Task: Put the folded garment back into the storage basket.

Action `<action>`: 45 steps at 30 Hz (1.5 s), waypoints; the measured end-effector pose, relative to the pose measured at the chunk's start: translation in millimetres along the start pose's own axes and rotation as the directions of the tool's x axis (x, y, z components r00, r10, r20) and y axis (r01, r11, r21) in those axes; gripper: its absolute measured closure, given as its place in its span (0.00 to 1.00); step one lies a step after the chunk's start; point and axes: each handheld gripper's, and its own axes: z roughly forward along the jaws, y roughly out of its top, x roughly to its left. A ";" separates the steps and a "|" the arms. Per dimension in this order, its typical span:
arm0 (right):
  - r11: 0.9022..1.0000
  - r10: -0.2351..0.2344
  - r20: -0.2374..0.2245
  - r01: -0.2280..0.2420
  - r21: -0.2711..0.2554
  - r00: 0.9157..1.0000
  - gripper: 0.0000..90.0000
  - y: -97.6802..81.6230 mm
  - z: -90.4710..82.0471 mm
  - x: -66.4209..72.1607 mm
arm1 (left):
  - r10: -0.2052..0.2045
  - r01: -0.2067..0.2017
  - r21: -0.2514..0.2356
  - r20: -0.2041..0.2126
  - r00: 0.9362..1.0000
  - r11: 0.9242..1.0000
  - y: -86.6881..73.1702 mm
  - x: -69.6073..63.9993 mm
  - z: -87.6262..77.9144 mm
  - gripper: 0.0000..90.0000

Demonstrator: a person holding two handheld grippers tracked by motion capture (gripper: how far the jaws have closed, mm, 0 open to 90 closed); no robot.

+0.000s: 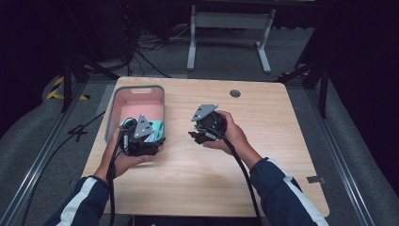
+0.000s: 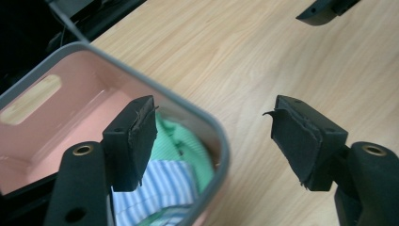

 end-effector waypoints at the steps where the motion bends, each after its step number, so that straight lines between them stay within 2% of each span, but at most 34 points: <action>1: 1.000 0.000 0.000 0.000 0.000 1.000 0.40 0.0 0.0 0.0 | 0.000 0.000 0.000 0.000 1.000 1.000 0.0 0.0 0.0 0.35; 6: 1.000 0.006 0.010 -0.006 0.003 1.000 0.40 -19.3 -12.8 -3.6 | 0.044 -0.044 0.014 0.034 0.998 0.999 1.9 -16.4 7.0 0.34; 8: 1.000 0.013 0.014 -0.013 0.012 1.000 0.40 -26.7 -16.4 -4.7 | 0.042 -0.043 0.011 0.046 0.998 0.999 1.3 -21.9 10.8 0.33; 12: 0.999 0.026 0.025 -0.027 0.020 0.999 0.40 -42.7 -23.1 -5.9 | 0.064 -0.066 0.023 0.068 0.996 0.998 -0.7 -31.2 18.6 0.33; 28: 0.996 0.058 0.070 -0.062 0.062 0.996 0.39 -102.0 -48.3 -4.1 | 0.111 -0.119 0.060 0.120 0.987 0.991 -13.9 -50.5 39.3 0.32; 34: 0.993 0.081 0.085 -0.087 0.078 0.993 0.39 -126.9 -54.6 -3.9 | 0.117 -0.129 0.082 0.136 0.984 0.988 -21.8 -57.8 50.2 0.32; 36: 0.991 0.103 0.088 -0.110 0.081 0.991 0.39 -137.8 -57.3 -4.8 | 0.117 -0.130 0.086 0.141 0.983 0.988 -25.2 -58.9 54.2 0.32; 37: 0.991 0.103 0.088 -0.110 0.081 0.991 0.39 -137.8 -57.3 -4.8 | 0.117 -0.130 0.086 0.141 0.983 0.988 -25.2 -58.9 54.2 0.31; 42: 0.987 0.130 0.101 -0.138 0.077 0.986 0.39 -161.8 -62.1 -7.5 | 0.098 -0.116 0.099 0.165 0.981 0.988 -32.8 -62.0 62.5 0.30; 45: 0.986 0.139 0.109 -0.148 0.080 0.984 0.38 -174.2 -62.7 -8.0 | 0.090 -0.109 0.110 0.160 0.983 0.988 -37.0 -64.4 64.6 0.29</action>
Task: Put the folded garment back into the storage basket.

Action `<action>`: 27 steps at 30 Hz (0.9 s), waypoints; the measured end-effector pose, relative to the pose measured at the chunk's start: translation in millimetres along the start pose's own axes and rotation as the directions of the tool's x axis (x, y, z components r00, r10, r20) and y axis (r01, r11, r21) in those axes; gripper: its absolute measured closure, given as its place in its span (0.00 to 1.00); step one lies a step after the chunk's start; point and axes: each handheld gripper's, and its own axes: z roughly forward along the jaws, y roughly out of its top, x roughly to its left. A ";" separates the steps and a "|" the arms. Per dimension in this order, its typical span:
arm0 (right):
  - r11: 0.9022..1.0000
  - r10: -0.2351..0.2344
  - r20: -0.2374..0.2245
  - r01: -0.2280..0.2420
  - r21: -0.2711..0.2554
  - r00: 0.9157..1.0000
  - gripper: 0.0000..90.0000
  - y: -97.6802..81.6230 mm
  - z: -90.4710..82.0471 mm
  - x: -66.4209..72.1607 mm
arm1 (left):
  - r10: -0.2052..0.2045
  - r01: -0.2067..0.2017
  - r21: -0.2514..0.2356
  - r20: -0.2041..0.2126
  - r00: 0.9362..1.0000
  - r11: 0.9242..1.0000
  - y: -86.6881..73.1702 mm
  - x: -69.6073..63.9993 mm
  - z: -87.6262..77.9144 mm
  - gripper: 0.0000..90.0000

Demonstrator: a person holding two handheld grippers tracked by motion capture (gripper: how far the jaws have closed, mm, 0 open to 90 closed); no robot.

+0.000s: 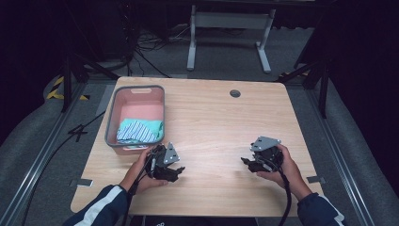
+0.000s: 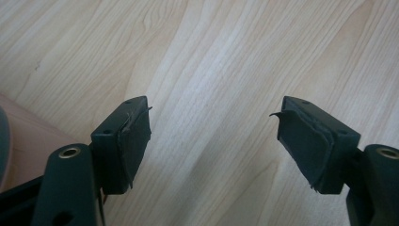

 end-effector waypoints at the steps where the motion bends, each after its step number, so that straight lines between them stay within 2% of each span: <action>1: 1.000 0.004 0.001 -0.004 0.003 1.000 0.38 -4.0 0.3 -0.6 | -0.002 0.002 -0.003 0.009 1.000 1.000 -1.5 0.2 0.6 0.28; 6: 0.999 0.039 -0.015 -0.039 0.002 0.999 0.38 -24.9 -0.6 -3.5 | -0.034 0.034 -0.008 0.045 0.998 0.999 -8.5 -0.5 4.2 0.27; 9: 0.999 0.054 -0.030 -0.054 0.000 0.998 0.37 -37.7 -1.6 -3.2 | -0.033 0.034 -0.011 0.062 0.998 0.999 -12.4 -1.6 5.1 0.25; 12: 0.997 0.076 -0.047 -0.076 0.000 0.996 0.36 -50.6 -2.1 -3.8 | -0.049 0.050 -0.015 0.082 0.995 0.999 -16.7 -1.8 7.1 0.25; 14: 0.995 0.098 -0.057 -0.098 0.004 0.994 0.36 -58.8 -2.5 -4.5 | -0.070 0.072 -0.011 0.106 0.992 0.997 -20.7 -1.8 10.0 0.24; 16: 0.993 0.115 -0.058 -0.115 0.007 0.992 0.35 -64.3 -3.3 -4.8 | -0.064 0.065 -0.004 0.117 0.991 0.998 -22.8 -1.5 10.9 0.23; 18: 0.991 0.137 -0.063 -0.137 -0.008 0.989 0.33 -76.6 -6.6 -5.3 | -0.086 0.088 -0.008 0.142 0.986 0.996 -29.2 -1.5 12.2 0.22; 19: 0.988 0.152 -0.067 -0.154 -0.017 0.986 0.33 -80.4 -8.3 -5.8 | -0.105 0.109 -0.014 0.155 0.982 0.994 -31.7 -0.8 12.4 0.22; 20: 0.985 0.171 -0.072 -0.173 -0.026 0.983 0.32 -84.0 -9.6 -6.1 | -0.126 0.134 -0.039 0.165 0.978 0.990 -35.6 -0.7 12.9 0.23; 21: 0.978 0.203 -0.079 -0.206 -0.035 0.976 0.32 -90.0 -11.5 -6.9 | -0.126 0.135 -0.048 0.160 0.979 0.990 -37.2 -1.6 12.7 0.23; 22: 0.978 0.203 -0.079 -0.206 -0.035 0.976 0.32 -90.0 -11.5 -6.9 | -0.126 0.135 -0.048 0.160 0.979 0.990 -37.2 -1.6 12.7 0.22; 23: 0.974 0.221 -0.083 -0.225 -0.042 0.972 0.31 -93.1 -12.3 -7.4 | -0.133 0.143 -0.060 0.153 0.979 0.988 -38.8 -2.8 12.6 0.22; 24: 0.964 0.253 -0.087 -0.259 -0.061 0.964 0.28 -101.6 -14.9 -8.6 | -0.140 0.151 -0.061 0.152 0.978 0.987 -39.4 -4.1 12.4 0.21; 27: 0.952 0.284 -0.078 -0.291 -0.092 0.955 0.25 -110.9 -17.3 -9.1 | -0.132 0.143 -0.060 0.152 0.979 0.988 -39.4 -4.1 12.3 0.20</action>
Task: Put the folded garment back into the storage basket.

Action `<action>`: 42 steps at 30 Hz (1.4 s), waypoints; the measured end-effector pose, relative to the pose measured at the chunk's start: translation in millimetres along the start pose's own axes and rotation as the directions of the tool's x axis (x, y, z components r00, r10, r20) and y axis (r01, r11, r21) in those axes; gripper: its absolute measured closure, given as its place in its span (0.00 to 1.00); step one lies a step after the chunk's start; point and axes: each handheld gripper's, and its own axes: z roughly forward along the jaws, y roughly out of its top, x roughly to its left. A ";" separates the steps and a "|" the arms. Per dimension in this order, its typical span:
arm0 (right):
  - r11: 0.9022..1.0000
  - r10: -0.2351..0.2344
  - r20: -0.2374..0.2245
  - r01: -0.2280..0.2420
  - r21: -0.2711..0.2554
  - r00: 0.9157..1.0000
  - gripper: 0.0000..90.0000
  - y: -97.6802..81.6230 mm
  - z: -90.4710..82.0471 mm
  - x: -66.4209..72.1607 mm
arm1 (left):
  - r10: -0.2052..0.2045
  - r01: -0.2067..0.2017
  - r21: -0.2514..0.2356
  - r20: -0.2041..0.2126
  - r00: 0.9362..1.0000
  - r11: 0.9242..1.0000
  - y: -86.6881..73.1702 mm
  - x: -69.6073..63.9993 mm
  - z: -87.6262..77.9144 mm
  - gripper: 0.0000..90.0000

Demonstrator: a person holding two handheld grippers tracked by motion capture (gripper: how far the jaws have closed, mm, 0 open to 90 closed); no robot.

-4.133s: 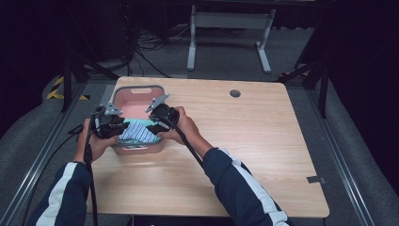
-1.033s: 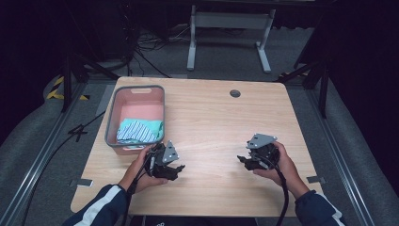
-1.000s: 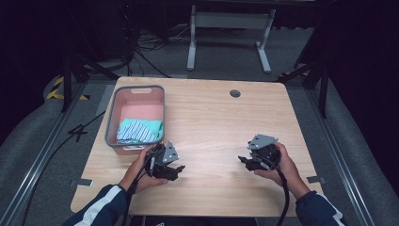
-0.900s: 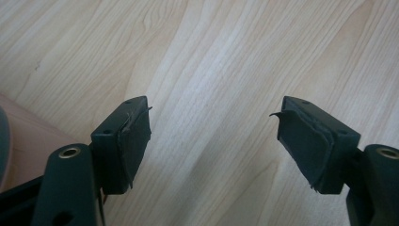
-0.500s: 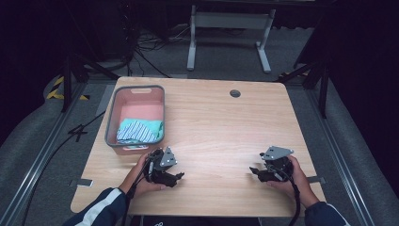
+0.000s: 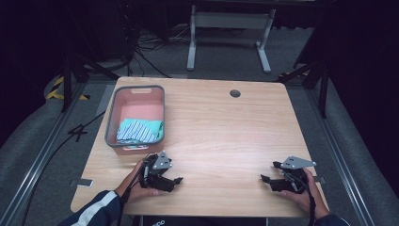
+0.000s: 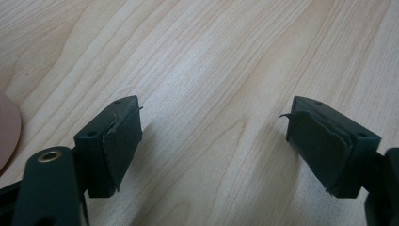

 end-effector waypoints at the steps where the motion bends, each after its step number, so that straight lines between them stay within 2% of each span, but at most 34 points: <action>1: 1.000 0.000 0.000 0.000 0.000 1.000 0.25 0.0 0.0 0.0 | 0.005 -0.005 0.005 0.002 1.000 1.000 0.0 -0.2 0.0 0.20; 6: 1.000 0.023 0.026 -0.023 0.001 0.999 0.25 -3.3 -3.5 -1.3 | 0.012 -0.012 0.010 0.010 1.000 1.000 0.3 -0.1 0.5 0.17; 42: 1.000 0.027 0.028 -0.027 -0.002 0.999 0.25 -3.7 -3.8 -1.6 | 0.016 -0.016 0.017 0.016 1.000 1.000 2.4 0.2 2.9 0.13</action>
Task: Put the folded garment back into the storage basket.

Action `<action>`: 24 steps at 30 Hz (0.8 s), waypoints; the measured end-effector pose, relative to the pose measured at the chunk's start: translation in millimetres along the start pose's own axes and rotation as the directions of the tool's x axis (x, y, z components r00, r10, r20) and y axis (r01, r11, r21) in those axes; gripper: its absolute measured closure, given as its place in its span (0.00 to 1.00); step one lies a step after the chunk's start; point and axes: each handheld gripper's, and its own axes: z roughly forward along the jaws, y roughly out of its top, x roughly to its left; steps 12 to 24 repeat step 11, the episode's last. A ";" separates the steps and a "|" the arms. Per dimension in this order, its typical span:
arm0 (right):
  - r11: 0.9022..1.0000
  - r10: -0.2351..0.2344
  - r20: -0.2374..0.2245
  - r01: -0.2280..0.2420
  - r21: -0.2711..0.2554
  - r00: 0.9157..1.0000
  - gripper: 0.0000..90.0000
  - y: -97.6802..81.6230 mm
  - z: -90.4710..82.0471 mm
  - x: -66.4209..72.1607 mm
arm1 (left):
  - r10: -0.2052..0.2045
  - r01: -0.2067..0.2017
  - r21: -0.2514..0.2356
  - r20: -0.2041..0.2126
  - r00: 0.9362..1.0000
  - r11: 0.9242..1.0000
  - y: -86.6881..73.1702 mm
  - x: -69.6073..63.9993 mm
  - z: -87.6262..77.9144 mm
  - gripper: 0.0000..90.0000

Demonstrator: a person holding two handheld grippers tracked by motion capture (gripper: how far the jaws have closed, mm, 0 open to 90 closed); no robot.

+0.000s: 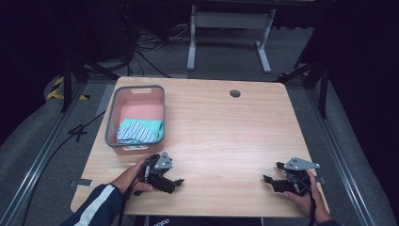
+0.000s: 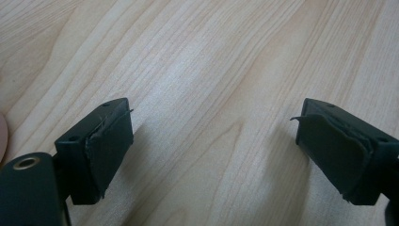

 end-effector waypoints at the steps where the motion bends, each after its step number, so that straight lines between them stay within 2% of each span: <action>1: 1.000 0.000 0.000 0.000 0.000 1.000 0.25 0.0 0.0 0.0 | 0.003 -0.003 0.001 0.001 1.000 1.000 0.1 0.3 0.1 0.13; 24: 1.000 -0.002 -0.002 0.002 0.000 1.000 0.25 -0.1 0.0 -0.3 | 0.001 -0.001 0.005 0.001 1.000 1.000 0.4 0.1 0.1 0.12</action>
